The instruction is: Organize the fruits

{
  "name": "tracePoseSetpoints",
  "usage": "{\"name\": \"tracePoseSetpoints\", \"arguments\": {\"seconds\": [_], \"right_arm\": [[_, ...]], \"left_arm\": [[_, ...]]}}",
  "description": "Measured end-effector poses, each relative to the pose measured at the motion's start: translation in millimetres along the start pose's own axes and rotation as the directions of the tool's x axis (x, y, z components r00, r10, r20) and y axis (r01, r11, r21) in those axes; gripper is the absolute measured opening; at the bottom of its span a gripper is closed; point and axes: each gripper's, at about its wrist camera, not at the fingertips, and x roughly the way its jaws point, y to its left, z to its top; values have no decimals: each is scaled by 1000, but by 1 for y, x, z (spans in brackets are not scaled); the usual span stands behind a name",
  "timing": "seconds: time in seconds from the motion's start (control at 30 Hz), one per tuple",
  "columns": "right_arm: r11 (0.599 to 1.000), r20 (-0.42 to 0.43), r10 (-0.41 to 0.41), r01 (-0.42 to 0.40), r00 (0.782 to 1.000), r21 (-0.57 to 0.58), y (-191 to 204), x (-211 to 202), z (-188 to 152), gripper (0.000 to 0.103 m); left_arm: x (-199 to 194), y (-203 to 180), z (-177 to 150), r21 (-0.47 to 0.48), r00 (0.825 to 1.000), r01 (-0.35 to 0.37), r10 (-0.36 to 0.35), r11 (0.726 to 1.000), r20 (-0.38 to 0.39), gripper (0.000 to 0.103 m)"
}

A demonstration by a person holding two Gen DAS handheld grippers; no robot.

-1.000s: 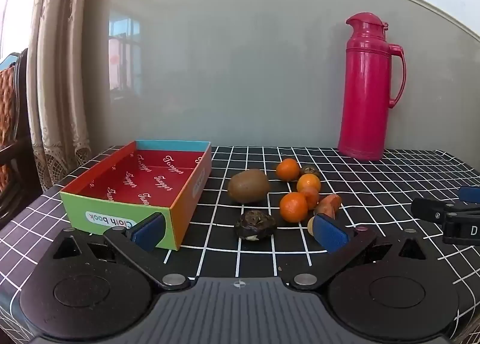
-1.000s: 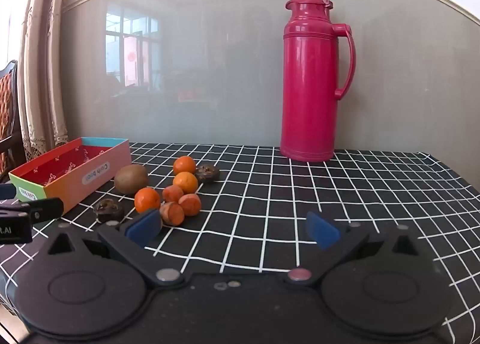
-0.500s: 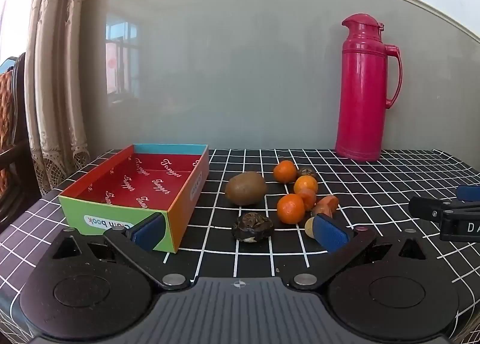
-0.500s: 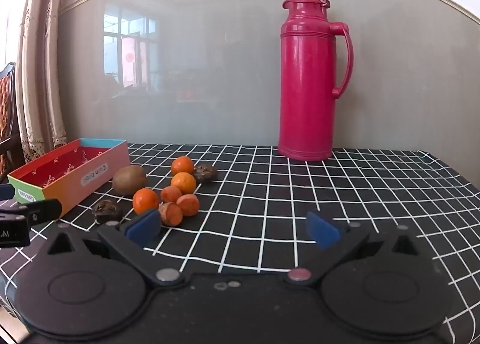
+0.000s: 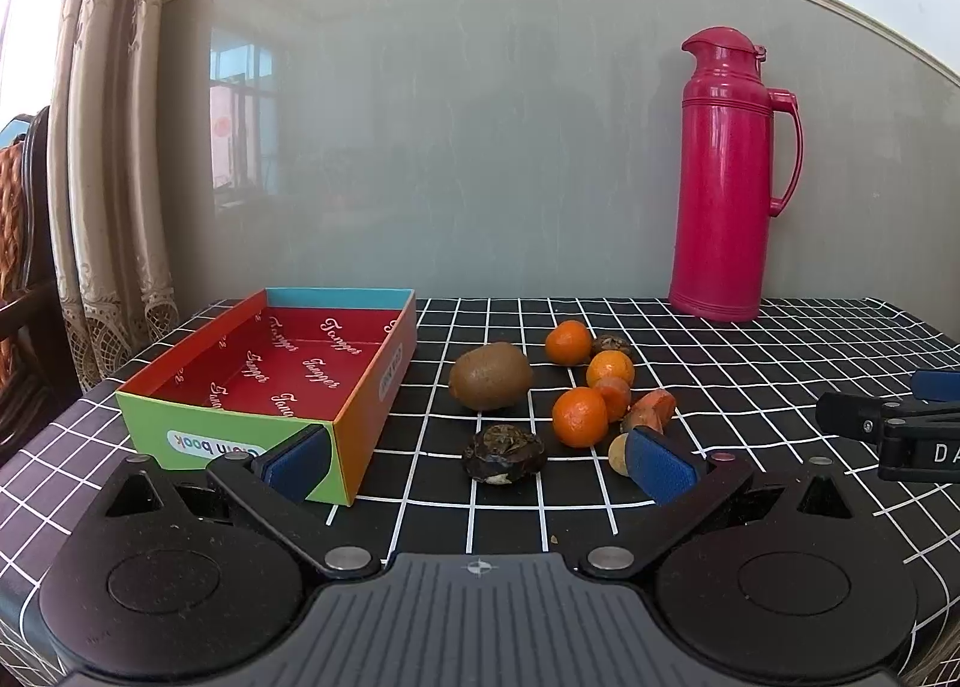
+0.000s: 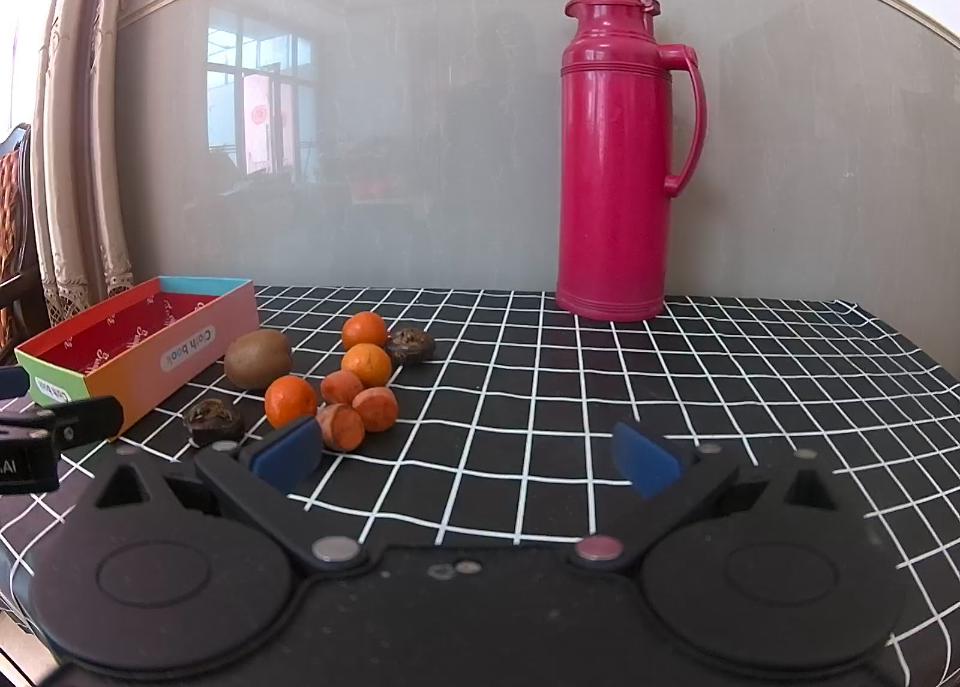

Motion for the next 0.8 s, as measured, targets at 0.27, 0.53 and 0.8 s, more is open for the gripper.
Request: {"name": "tracePoseSetpoints", "arguments": {"seconds": [0.27, 0.53, 0.8], "right_arm": [[1000, 0, 0, 0, 1000, 0, -1, 0, 0, 103], [1000, 0, -1, 1, 1000, 0, 0, 0, 0, 103], [1000, 0, -1, 1, 1000, 1, 0, 0, 0, 103]], "left_arm": [[0, 0, 0, -2, 1000, 2, -2, 1000, -1, 103], [0, 1, 0, -10, 1000, -6, 6, 1000, 1, 103], [0, -1, 0, -7, 1000, -7, 7, 1000, 0, 103]]}}
